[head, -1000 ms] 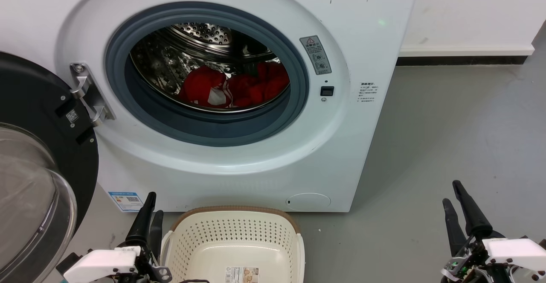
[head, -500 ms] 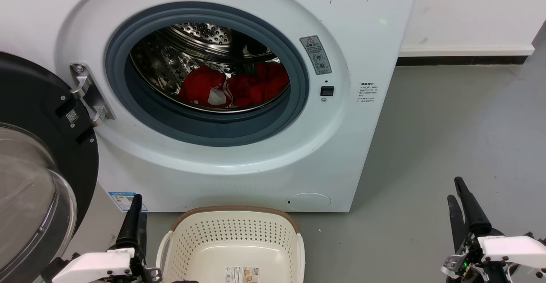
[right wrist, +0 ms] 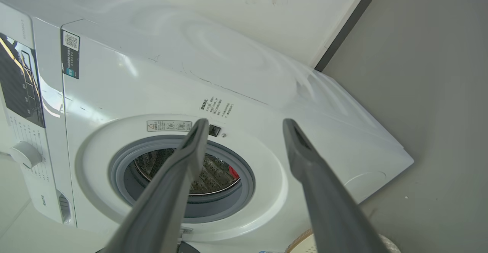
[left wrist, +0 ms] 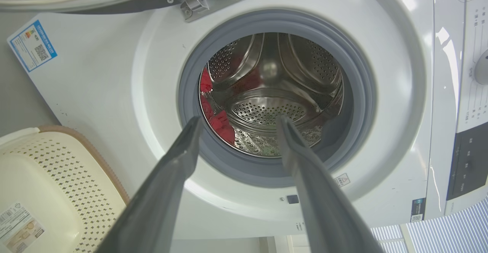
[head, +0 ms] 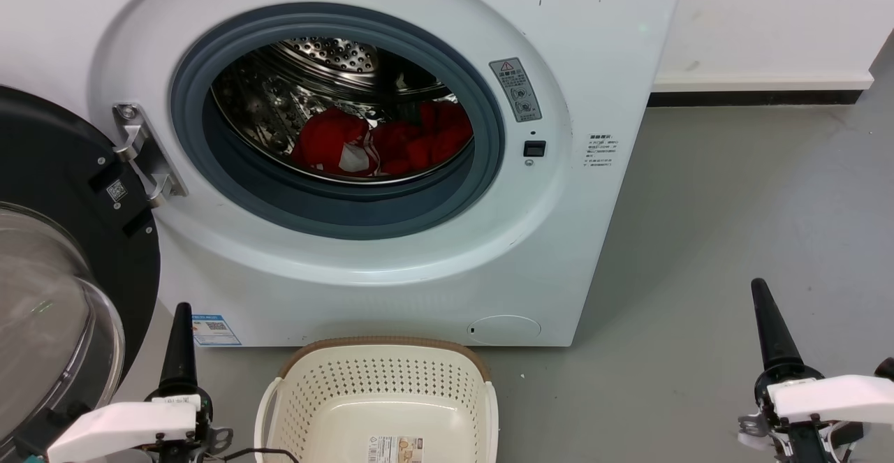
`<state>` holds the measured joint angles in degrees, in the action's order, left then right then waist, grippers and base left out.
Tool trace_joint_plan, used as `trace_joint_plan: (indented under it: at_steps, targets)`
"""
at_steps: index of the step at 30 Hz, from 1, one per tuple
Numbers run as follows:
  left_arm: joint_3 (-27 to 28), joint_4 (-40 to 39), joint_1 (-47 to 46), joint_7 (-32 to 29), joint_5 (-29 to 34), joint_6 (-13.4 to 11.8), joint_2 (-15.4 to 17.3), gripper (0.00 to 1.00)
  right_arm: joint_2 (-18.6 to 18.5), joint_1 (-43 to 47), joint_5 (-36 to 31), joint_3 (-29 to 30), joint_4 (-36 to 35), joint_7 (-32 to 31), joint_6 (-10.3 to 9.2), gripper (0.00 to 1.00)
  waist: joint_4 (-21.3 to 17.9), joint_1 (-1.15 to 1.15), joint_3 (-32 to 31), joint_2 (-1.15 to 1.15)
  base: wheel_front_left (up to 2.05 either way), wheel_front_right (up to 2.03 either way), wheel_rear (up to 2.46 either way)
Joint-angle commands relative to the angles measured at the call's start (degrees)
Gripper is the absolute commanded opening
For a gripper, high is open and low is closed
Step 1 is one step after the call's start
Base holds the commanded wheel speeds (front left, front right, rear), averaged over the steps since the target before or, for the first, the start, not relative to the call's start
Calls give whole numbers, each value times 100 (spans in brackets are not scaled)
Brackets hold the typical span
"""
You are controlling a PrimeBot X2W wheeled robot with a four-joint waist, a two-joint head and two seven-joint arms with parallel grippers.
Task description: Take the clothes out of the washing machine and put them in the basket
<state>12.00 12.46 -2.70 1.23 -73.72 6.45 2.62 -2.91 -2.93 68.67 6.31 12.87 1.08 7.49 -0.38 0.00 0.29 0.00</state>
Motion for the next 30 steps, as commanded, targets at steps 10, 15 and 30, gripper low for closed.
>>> trace_joint_plan:
  at_steps: [10,15,30]
  targets:
    - [-97,-957,-19,260,1290,-243,19,100,-2,-138,-1962,-142,-792,267,0,100,-20,0,35,0,0,0,0]
    - [-251,-1295,45,356,1856,-338,21,100,-2,-147,-2631,-268,-1176,363,0,100,-33,0,47,0,0,0,0]
    - [-867,-1881,208,632,3736,-650,23,100,0,14,-4505,-688,-1439,641,0,100,-82,0,60,0,0,0,0]
